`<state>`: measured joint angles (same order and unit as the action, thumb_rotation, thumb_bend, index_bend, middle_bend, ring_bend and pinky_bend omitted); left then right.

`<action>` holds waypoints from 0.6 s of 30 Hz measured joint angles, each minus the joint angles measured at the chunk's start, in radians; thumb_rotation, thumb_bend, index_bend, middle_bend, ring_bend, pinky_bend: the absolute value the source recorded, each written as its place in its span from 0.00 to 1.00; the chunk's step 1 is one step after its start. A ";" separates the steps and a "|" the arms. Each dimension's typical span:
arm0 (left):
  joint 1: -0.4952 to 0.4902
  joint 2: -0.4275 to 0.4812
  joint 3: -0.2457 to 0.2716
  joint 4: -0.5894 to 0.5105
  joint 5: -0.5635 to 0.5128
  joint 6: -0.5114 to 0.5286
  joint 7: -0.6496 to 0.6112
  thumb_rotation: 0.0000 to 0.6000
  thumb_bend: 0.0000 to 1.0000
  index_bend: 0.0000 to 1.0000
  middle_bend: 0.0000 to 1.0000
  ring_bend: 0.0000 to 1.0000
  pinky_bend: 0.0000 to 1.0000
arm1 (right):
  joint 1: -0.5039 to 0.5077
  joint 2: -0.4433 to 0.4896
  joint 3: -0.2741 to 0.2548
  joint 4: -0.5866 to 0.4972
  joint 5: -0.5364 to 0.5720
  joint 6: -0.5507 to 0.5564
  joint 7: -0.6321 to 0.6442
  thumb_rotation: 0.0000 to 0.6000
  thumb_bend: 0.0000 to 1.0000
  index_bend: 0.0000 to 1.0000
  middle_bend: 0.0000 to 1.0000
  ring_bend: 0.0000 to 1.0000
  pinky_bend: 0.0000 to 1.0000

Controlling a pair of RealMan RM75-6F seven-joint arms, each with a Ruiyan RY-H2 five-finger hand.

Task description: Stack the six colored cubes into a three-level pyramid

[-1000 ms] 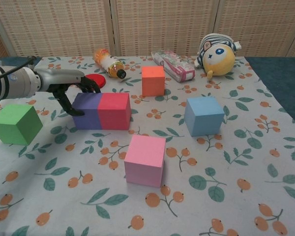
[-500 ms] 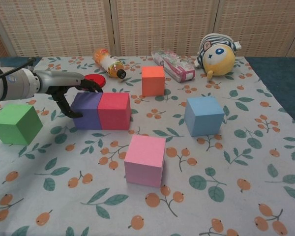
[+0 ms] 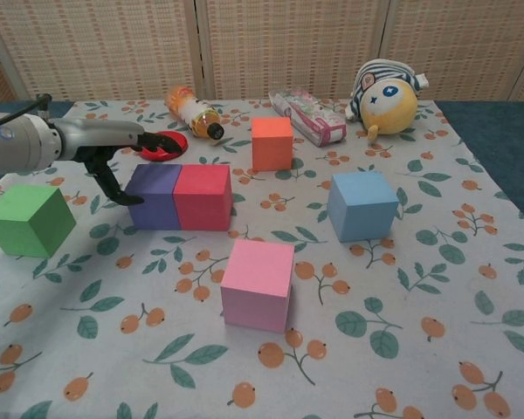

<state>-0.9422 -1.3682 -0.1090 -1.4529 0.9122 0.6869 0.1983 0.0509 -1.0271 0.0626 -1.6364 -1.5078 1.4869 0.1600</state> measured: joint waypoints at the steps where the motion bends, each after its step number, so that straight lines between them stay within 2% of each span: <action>1: 0.007 0.008 -0.003 -0.010 0.008 0.013 -0.006 1.00 0.36 0.05 0.02 0.00 0.06 | 0.003 0.004 0.000 -0.001 -0.001 -0.006 0.007 1.00 0.00 0.00 0.05 0.00 0.06; 8: 0.085 0.079 -0.012 -0.074 0.078 0.169 -0.029 1.00 0.36 0.10 0.06 0.00 0.05 | 0.076 0.041 0.008 -0.007 -0.030 -0.100 0.071 1.00 0.00 0.00 0.06 0.00 0.06; 12: 0.162 0.127 -0.007 -0.110 0.117 0.270 -0.047 1.00 0.36 0.11 0.06 0.00 0.05 | 0.137 0.052 0.015 -0.009 -0.050 -0.176 0.099 1.00 0.00 0.00 0.08 0.00 0.07; 18: 0.253 0.192 0.018 -0.152 0.161 0.335 -0.078 1.00 0.36 0.13 0.09 0.00 0.05 | 0.263 0.049 0.037 -0.008 -0.058 -0.332 0.128 1.00 0.00 0.01 0.09 0.00 0.08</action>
<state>-0.6894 -1.1764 -0.0909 -1.6052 1.0728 1.0222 0.1202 0.3141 -0.9784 0.0991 -1.6440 -1.5658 1.1544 0.2881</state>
